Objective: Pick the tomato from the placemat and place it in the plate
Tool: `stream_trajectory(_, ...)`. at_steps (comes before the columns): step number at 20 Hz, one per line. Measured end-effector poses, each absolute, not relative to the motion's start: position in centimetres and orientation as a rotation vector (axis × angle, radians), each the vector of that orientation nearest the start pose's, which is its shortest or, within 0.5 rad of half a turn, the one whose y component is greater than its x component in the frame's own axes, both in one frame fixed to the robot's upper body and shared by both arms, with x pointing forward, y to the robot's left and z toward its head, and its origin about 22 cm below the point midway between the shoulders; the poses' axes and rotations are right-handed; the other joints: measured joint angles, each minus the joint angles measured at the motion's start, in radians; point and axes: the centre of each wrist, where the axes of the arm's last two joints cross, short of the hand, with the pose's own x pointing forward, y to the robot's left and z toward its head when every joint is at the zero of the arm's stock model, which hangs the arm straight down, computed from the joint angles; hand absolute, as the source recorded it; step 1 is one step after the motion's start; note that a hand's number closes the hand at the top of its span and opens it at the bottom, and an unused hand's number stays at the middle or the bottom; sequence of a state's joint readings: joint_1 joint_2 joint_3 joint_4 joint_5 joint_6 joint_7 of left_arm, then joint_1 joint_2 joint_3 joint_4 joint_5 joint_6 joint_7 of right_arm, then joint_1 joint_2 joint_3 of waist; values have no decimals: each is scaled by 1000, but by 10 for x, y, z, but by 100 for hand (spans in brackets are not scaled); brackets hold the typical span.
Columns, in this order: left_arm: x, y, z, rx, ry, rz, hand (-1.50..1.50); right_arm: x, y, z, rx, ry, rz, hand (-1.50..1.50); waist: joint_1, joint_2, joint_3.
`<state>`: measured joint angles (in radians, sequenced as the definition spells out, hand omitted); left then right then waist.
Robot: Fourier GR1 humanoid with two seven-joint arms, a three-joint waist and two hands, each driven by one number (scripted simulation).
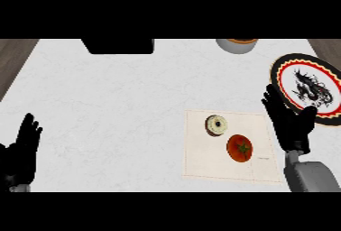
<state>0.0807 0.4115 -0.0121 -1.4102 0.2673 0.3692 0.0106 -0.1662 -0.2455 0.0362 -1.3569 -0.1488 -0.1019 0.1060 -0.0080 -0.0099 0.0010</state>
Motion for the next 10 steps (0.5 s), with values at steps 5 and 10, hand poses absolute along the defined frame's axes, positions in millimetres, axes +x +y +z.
stream_trajectory(5, 218, 317, -28, 340, -1275, 129, 0, 312, -271, 67, 92, -1728, 198, 150, 3, 6, 2)
stream_trajectory(10, 223, 276, -35, 133, -1233, 50, 0, 327, -304, 115, -27, -2039, 375, -150, 2, 14, -1)
